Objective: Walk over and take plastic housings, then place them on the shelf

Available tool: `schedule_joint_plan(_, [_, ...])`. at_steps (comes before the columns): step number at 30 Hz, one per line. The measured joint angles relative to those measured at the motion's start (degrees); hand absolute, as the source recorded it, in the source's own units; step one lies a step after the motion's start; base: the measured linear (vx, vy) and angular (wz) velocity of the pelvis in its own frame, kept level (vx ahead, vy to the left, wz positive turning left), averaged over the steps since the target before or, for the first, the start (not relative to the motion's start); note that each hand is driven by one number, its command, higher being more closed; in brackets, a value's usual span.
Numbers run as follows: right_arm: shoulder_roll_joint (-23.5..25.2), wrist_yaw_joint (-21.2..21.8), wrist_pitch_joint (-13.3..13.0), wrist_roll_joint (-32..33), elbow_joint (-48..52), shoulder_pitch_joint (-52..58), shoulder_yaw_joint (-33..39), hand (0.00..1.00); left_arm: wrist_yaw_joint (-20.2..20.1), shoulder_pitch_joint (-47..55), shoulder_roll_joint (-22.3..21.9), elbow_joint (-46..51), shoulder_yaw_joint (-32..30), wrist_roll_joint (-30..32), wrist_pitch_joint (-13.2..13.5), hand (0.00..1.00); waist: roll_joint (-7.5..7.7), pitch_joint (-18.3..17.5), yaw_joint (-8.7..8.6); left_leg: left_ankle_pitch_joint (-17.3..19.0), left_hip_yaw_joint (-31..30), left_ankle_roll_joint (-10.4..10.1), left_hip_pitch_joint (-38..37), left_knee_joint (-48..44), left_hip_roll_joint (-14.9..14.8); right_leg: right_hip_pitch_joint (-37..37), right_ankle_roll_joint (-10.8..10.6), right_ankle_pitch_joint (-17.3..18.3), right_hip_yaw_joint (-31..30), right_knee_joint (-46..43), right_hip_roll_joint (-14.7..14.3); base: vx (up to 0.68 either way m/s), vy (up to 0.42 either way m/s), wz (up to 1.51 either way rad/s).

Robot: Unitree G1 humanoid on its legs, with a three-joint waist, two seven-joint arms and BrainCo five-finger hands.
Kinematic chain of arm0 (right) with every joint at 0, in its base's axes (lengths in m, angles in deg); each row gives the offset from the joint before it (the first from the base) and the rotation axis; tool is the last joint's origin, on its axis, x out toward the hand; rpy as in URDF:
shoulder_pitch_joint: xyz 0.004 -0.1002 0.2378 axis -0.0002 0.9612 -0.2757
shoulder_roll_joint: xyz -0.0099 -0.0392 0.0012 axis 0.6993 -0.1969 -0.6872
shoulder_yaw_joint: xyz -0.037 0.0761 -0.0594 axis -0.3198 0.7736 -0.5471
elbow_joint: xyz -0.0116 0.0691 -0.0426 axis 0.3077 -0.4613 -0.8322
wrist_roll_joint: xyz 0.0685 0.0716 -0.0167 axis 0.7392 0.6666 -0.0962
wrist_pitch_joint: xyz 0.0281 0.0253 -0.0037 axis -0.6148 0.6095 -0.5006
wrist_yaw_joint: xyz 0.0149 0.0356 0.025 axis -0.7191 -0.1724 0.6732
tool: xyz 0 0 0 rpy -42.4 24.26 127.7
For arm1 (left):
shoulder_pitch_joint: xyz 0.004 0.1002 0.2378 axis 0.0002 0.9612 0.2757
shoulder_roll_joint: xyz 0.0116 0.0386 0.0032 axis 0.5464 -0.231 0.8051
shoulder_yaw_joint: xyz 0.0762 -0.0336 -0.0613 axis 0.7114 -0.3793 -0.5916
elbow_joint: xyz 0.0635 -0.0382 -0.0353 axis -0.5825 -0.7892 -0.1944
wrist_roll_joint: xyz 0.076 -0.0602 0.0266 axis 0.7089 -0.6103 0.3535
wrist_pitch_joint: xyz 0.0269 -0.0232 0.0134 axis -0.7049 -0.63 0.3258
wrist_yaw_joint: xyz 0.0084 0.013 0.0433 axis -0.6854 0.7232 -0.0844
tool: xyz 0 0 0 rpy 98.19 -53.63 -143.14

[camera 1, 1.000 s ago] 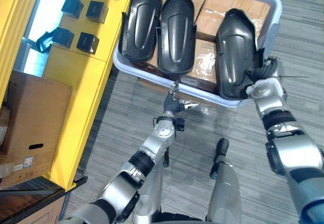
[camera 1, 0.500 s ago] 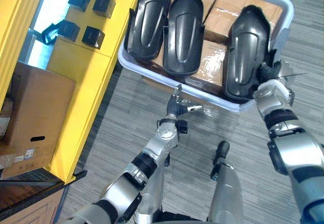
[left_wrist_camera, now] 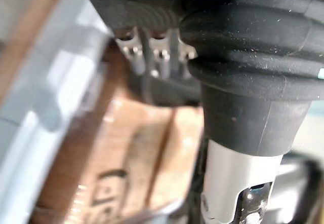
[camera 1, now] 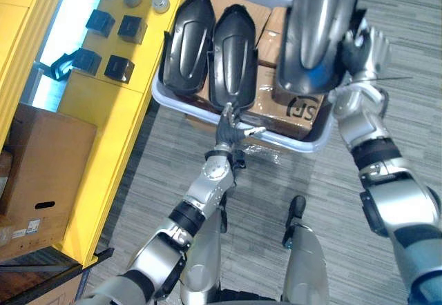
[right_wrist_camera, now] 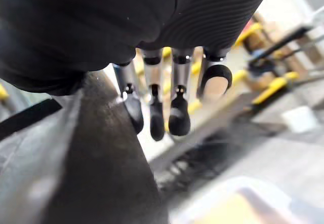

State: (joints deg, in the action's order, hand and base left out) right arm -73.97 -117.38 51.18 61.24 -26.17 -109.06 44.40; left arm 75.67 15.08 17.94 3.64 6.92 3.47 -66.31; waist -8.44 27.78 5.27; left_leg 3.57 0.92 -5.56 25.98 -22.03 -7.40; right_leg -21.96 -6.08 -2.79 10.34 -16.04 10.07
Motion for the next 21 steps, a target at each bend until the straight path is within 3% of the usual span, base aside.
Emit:
schedule_joint_plan(3, [1.31, 0.51, -0.69, -1.06, -0.07, 0.01, -1.94, 1.0, -1.19, -2.42, 1.66, 0.03, -0.79, -0.5, -1.52, 0.0, 1.81, -0.49, -0.53, -0.7, 0.5, -0.26, -1.05, 1.89, -0.1, 0.04, 0.18, -0.36, -0.23, 0.34, -0.07, 0.06, -0.022, -0.05])
schedule_joint_plan(9, [2.51, 0.54, -3.46, -2.78, -0.07, -1.08, -3.15, 1.0, -2.64, -4.79, 3.23, -0.06, -0.9, -4.14, -3.31, 0.0, 2.79, -0.5, -2.28, -1.09, 1.47, -0.33, -2.4, 3.53, 0.0, 0.25, 0.15, -0.41, -0.99, 0.51, 0.03, 0.04, 0.005, -0.05])
schedule_joint_plan(14, [2.56, 0.56, -7.23, -6.97, 0.05, -3.83, -5.73, 1.0, -3.97, -6.86, 3.81, -0.64, -0.84, -11.86, -4.05, 0.0, 3.13, -0.56, -3.16, -1.47, 1.77, -0.65, -3.35, 4.42, -0.11, 0.56, 0.19, -0.45, -1.16, 0.54, -0.31, 0.0, 0.001, -0.03])
schedule_joint_plan(21, [3.71, 1.58, -11.02, -11.2, 1.47, -4.22, -8.46, 1.0, -6.1, -9.48, 5.9, -2.91, -1.83, -23.53, -4.23, 0.0, 5.15, -0.61, -3.32, -1.5, 2.46, -0.7, -3.94, 4.67, -0.7, 1.14, 0.61, -1.07, -1.53, 1.82, -1.02, -0.01, 0.006, -0.05])
